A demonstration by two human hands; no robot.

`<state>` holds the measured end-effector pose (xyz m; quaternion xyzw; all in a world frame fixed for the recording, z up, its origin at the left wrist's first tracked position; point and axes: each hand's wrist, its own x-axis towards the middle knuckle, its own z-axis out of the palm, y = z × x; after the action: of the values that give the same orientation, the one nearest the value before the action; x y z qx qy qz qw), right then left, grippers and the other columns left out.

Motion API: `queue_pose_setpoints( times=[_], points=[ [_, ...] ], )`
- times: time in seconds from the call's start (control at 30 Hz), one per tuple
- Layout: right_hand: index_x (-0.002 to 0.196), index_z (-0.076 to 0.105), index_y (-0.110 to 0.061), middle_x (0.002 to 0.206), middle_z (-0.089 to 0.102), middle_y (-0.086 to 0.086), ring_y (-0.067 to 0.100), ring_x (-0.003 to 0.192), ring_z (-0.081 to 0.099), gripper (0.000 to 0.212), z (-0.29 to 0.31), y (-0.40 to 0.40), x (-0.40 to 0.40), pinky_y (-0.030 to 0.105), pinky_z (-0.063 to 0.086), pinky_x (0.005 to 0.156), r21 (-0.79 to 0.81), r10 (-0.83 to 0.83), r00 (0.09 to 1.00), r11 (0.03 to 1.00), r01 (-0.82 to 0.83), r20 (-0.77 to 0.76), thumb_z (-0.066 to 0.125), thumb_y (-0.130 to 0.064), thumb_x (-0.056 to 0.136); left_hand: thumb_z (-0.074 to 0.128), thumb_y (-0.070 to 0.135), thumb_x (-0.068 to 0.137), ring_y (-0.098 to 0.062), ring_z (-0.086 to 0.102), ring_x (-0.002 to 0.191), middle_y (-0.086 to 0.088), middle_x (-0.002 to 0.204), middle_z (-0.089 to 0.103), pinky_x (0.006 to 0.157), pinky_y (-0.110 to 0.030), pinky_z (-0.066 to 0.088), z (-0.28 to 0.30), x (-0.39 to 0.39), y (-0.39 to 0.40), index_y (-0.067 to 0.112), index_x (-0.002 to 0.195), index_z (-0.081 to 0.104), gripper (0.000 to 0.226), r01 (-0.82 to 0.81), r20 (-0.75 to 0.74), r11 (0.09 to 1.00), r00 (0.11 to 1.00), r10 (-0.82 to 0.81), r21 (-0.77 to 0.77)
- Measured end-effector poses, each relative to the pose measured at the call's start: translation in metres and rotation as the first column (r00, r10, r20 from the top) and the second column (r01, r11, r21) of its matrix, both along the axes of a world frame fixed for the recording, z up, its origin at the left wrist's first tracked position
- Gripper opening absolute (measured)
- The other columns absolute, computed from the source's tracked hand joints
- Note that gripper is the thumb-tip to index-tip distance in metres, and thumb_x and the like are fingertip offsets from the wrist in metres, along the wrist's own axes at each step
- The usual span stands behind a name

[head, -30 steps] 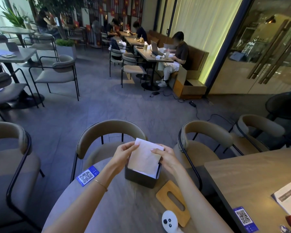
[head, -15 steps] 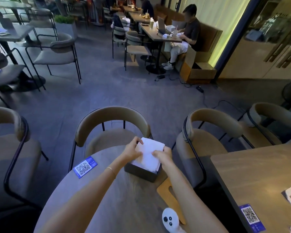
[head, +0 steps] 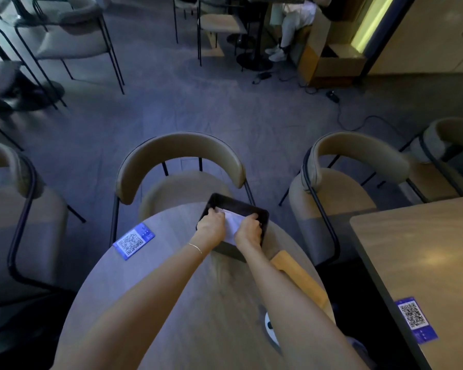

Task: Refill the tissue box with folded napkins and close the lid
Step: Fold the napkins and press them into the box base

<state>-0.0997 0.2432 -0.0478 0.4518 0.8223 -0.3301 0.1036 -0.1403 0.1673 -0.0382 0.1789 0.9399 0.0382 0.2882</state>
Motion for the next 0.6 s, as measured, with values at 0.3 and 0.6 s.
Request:
queue_pose_setpoints(
  times=[0.3,0.6],
  points=[
    [0.139,0.035,0.000,0.135,0.053,0.021,0.035,0.124,0.055,0.037,0.004,-0.054,0.052,0.043,0.047,0.098,0.032,0.204,0.975,0.978,-0.208,0.087,0.029,-0.004,0.102,0.043,0.010,0.095,-0.032,0.049,0.127,-0.017,0.146,0.030,0.100,-0.040,0.044,0.002,0.066,-0.059,0.011,0.145,0.027,0.052,-0.116,0.023,0.992,0.993,0.117,-0.053],
    [0.140,0.033,-0.002,0.138,0.050,0.022,0.037,0.128,0.051,0.038,0.006,-0.117,0.139,0.045,0.045,0.101,0.015,0.328,0.936,0.943,-0.332,0.129,0.026,-0.005,0.103,0.043,0.011,0.094,-0.033,0.051,0.124,-0.018,0.145,0.030,0.098,-0.042,0.047,0.007,0.165,-0.126,0.011,0.143,0.029,0.050,-0.221,0.055,0.975,0.973,0.223,-0.034]
  ],
)
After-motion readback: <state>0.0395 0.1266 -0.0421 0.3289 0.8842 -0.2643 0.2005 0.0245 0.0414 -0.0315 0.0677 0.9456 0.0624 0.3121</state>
